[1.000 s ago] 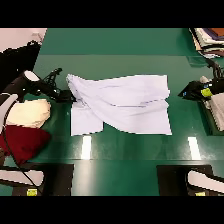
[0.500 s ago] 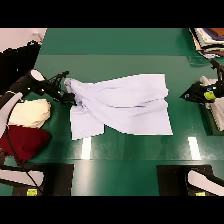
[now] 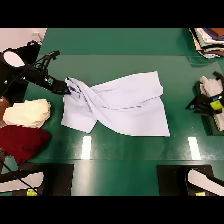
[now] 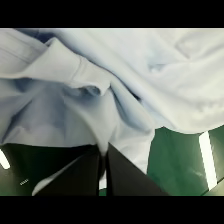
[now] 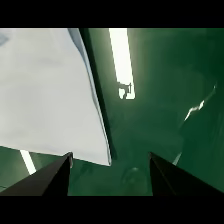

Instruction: Fold the shirts.

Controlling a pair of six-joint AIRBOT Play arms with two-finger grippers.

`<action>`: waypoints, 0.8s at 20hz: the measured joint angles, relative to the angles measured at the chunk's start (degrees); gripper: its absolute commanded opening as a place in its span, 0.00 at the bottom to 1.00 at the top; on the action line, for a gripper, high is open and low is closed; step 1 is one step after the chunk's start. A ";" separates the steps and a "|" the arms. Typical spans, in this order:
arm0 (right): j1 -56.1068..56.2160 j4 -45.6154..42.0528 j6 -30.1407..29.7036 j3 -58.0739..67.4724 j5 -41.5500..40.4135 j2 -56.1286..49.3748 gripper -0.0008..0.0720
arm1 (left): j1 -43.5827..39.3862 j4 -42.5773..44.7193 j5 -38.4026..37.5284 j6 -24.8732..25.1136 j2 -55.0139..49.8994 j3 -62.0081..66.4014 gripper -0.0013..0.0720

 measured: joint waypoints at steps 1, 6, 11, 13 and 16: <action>-0.07 -0.35 0.00 -2.51 -0.04 0.00 0.77 | 0.00 -0.02 -0.26 -0.17 0.42 0.09 0.06; 0.94 4.04 -2.51 -17.07 -3.93 0.02 0.63 | 0.00 -0.59 -0.39 -1.25 1.36 0.26 0.06; 7.39 7.26 -3.91 -24.61 -10.16 0.07 0.31 | 0.00 -1.90 0.20 -1.53 1.55 0.28 0.06; 10.32 7.52 -4.11 -25.29 -12.76 0.09 0.08 | 0.00 -2.29 0.22 -1.68 1.55 0.28 0.06; 13.86 7.23 -4.33 -23.74 -16.44 0.52 0.03 | 0.00 -2.64 0.07 -2.60 2.36 0.28 0.06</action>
